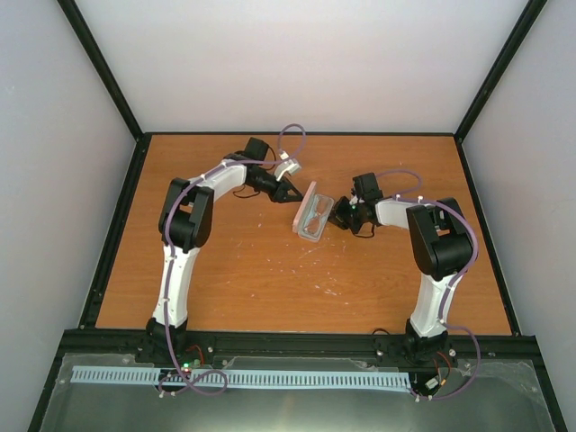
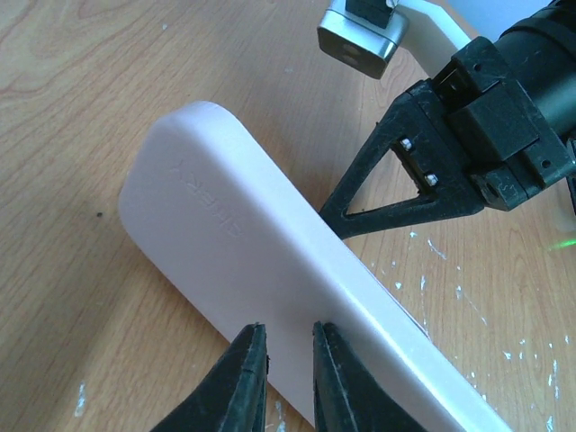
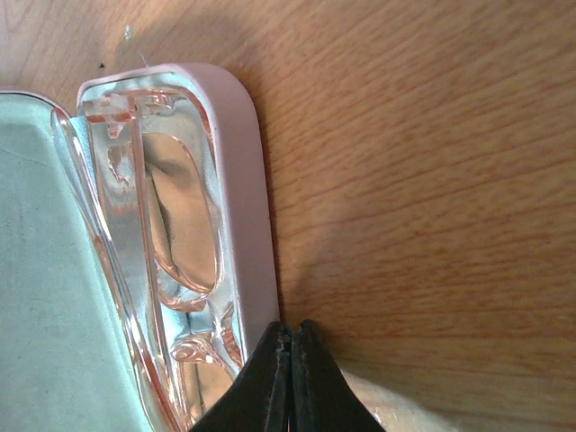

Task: Organize the sunglasses
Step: Close the sunglasses case at the center of the board.

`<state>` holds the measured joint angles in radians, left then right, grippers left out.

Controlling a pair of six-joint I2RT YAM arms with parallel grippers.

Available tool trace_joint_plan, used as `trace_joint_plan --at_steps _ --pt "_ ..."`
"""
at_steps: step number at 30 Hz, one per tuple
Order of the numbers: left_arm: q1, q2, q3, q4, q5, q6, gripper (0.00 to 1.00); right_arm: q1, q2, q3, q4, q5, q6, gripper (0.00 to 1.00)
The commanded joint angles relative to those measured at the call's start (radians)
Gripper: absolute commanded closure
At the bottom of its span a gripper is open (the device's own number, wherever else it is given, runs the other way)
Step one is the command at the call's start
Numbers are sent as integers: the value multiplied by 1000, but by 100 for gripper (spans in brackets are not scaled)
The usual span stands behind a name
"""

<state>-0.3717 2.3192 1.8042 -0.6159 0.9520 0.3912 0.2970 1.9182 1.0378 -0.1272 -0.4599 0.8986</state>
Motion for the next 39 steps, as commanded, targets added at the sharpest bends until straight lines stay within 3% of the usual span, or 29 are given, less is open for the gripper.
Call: trace_joint_plan --at_steps 1,31,35,37,39 --pt "-26 3 35 11 32 -11 83 8 27 10 -23 20 -9 97" --pt "-77 90 10 38 36 -23 81 8 68 56 -1 -34 -10 97" --pt "-72 62 23 17 20 4 81 7 51 70 -57 -13 -29 97" --pt "-55 16 20 29 15 12 78 5 18 80 -115 19 -54 97" --pt "-16 -38 24 47 38 5 66 4 -26 96 -198 64 -91 97"
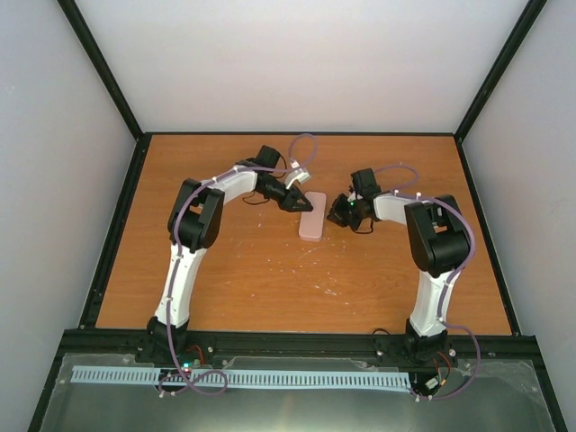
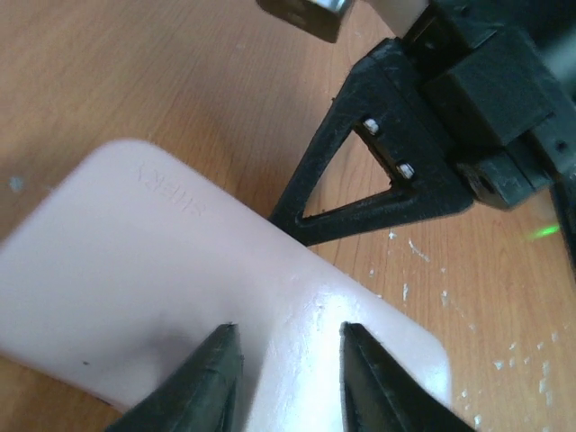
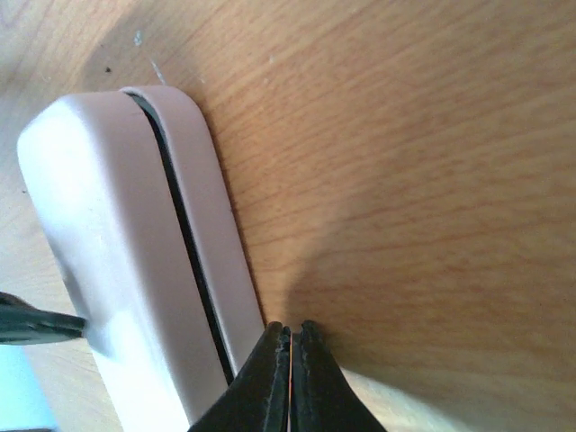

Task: Organize the sunglasses
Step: Close the sunglasses case at the center of the board, then reset both arms

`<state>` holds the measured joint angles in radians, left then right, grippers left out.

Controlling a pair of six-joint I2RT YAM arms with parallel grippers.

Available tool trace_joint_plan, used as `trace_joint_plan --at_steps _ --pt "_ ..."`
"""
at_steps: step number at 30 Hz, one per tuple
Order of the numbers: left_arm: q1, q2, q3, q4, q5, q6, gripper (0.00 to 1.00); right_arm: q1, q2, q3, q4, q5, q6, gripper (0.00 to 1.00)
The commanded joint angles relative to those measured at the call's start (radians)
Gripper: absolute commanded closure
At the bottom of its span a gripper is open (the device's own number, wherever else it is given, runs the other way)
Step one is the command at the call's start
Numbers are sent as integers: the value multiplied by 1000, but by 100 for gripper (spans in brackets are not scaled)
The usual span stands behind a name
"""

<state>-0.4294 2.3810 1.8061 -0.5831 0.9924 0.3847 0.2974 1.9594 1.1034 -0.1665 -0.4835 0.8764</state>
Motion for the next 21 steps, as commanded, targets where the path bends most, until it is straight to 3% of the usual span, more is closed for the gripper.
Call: trace_joint_plan --at_steps 1,3,4,5,7,11,16,21 --pt "68 -121 33 20 21 2 56 2 -91 44 -208 114 -92 96" --pt "124 -163 46 44 56 -26 30 -1 -140 70 -301 175 -132 93" --pt "152 -187 46 58 64 -34 5 -3 -162 85 -343 205 -151 92" --pt "177 -213 42 72 64 -39 1 -8 -186 97 -381 234 -170 91" --pt "228 -265 27 93 53 -45 0 -20 -225 122 -442 281 -197 85" --pt "317 -416 -105 199 -4 -114 0 -77 -284 131 -475 285 -229 64" --pt "438 -594 -396 352 -165 -237 0 -127 -302 128 -500 321 -261 60" --pt "558 -687 -577 372 -299 -289 0 -130 -279 148 -566 394 -281 59"
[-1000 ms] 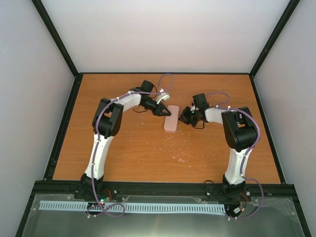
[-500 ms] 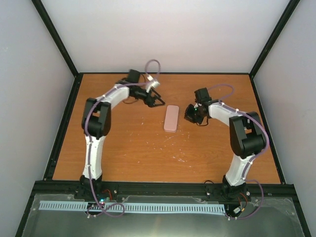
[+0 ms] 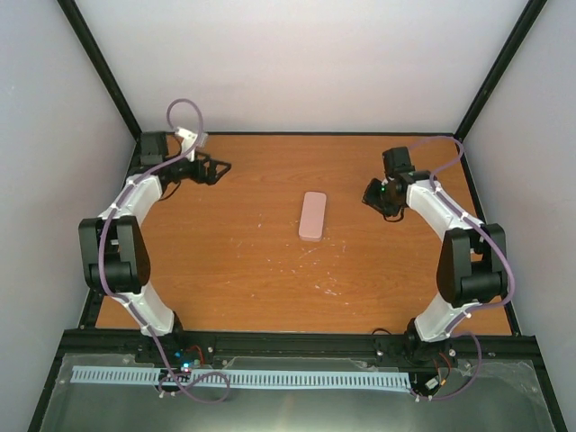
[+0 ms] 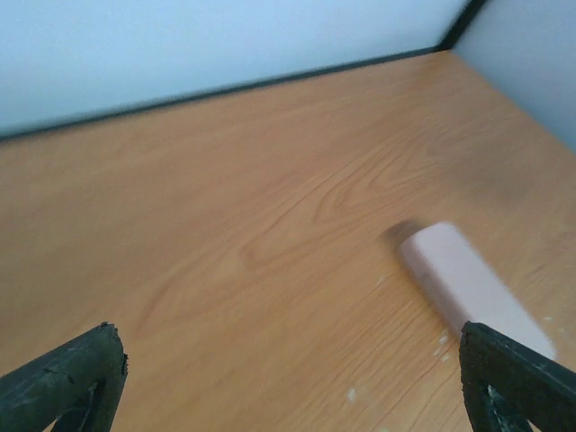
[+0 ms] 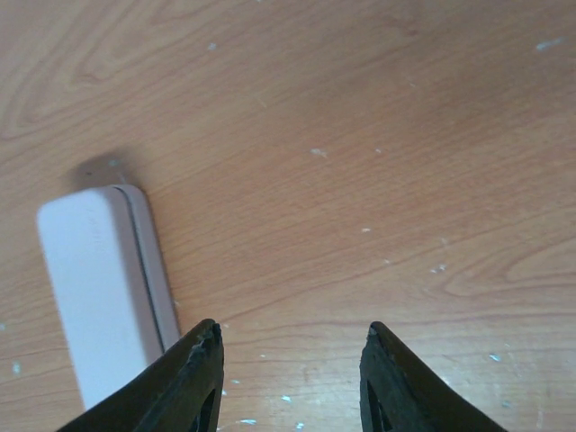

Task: Organize the sunglasses
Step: Reset both arms

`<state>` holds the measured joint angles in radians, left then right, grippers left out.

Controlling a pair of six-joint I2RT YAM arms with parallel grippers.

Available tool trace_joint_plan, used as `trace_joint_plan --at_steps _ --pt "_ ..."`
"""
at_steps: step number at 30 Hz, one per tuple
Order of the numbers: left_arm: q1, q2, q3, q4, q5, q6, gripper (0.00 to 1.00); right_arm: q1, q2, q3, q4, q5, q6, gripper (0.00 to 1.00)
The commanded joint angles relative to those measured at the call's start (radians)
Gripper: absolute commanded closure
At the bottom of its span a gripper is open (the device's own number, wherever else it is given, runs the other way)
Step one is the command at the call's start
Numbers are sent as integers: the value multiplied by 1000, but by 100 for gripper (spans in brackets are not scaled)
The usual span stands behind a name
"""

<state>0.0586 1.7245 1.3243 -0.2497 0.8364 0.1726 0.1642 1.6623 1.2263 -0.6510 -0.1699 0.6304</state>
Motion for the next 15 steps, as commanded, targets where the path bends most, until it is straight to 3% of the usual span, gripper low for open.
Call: trace_joint_plan --at_steps 1,6,15 --pt "81 -44 -117 32 -174 -70 0 2 22 28 -93 101 -34 59" --pt "92 -108 -228 38 -269 10 0 -12 33 29 -110 180 -20 59" --pt "92 -119 -296 50 -287 19 0 -32 78 35 -120 135 -3 60"
